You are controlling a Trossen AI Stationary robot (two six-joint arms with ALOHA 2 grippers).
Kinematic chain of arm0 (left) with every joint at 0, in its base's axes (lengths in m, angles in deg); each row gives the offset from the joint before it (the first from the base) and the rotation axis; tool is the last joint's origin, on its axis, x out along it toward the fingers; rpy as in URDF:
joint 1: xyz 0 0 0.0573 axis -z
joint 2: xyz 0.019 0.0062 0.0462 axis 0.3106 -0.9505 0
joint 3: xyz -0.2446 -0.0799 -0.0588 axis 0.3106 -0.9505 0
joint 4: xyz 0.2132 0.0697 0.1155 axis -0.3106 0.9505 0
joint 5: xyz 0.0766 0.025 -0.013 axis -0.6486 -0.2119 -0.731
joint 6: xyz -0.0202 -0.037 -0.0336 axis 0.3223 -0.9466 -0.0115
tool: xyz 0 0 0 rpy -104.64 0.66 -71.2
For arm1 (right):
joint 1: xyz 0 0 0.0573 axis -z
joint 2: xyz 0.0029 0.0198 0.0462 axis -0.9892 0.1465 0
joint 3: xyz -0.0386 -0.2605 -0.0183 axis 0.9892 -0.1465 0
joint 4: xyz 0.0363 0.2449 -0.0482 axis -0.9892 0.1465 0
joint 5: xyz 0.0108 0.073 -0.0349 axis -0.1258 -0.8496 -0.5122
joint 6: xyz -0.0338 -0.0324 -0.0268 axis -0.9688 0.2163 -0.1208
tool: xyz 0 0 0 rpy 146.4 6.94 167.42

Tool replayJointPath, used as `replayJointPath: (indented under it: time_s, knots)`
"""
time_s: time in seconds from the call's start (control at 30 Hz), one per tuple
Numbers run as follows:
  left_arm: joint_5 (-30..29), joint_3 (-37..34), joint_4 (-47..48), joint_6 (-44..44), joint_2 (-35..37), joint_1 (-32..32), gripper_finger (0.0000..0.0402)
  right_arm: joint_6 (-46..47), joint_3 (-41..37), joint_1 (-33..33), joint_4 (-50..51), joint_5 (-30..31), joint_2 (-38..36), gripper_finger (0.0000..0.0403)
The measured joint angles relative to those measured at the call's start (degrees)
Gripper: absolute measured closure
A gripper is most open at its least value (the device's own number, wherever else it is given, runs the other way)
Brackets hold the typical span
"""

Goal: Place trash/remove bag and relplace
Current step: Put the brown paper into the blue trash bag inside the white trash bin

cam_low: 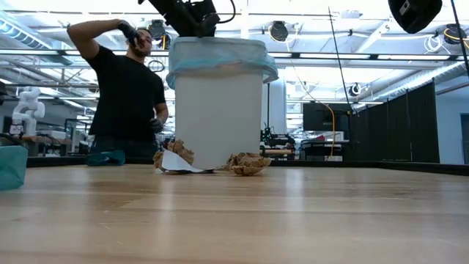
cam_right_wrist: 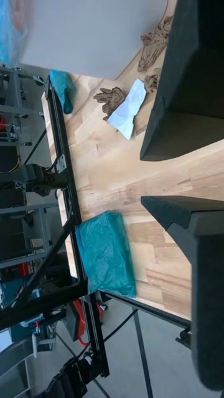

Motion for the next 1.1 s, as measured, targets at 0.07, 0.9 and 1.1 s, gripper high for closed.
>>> replayJointPath:
  time_s: [0.07, 0.9, 1.1]
  knots:
    - [1.34, 0.00, -0.02, -0.90, 0.00, 0.00, 0.0200, -0.02, 0.00, 0.01, 0.00, 0.00, 0.00, 0.0310]
    - [3.72, 0.02, -4.79, 0.05, 1.29, 0.30, 0.0200, -0.02, 0.00, 0.00, 0.04, 0.00, 0.26, 0.0310]
    - [8.84, 0.02, 0.83, -1.00, 4.20, 6.42, 0.0201, 1.78, 0.00, 1.05, -0.02, -0.04, 2.48, 0.0310]
